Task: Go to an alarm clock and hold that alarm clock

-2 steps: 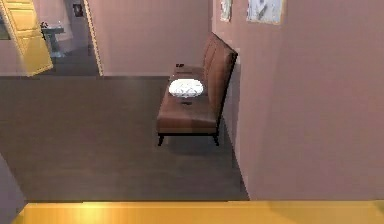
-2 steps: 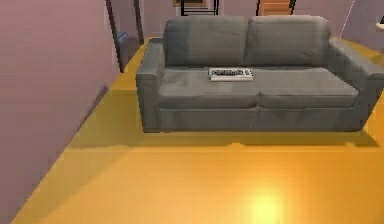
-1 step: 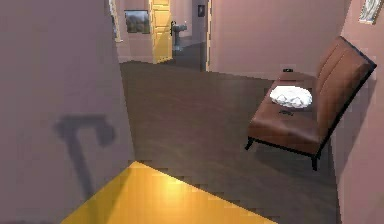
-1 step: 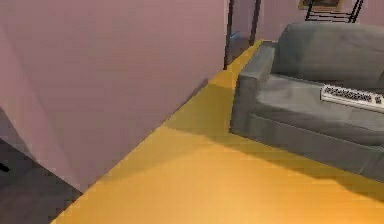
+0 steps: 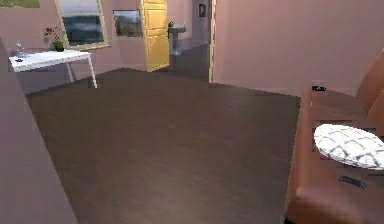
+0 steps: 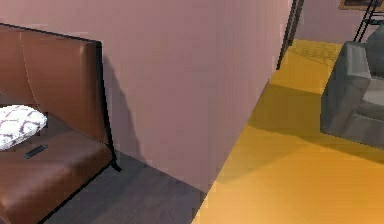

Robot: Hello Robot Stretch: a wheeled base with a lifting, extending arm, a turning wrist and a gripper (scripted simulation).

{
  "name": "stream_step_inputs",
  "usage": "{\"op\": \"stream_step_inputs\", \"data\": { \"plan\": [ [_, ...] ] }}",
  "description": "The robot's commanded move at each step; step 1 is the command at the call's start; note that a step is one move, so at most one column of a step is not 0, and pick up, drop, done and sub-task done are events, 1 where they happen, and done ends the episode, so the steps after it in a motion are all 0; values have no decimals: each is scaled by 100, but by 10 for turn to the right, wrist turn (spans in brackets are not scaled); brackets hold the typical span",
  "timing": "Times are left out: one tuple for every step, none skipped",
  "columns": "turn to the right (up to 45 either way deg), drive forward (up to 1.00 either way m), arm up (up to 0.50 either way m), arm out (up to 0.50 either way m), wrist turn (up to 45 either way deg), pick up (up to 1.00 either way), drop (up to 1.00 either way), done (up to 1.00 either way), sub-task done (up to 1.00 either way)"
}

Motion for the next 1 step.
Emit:
{"op": "stream_step_inputs", "data": {
  "plan": [
    [-30,0,0,0,0,0,0,0,0]
  ]
}}
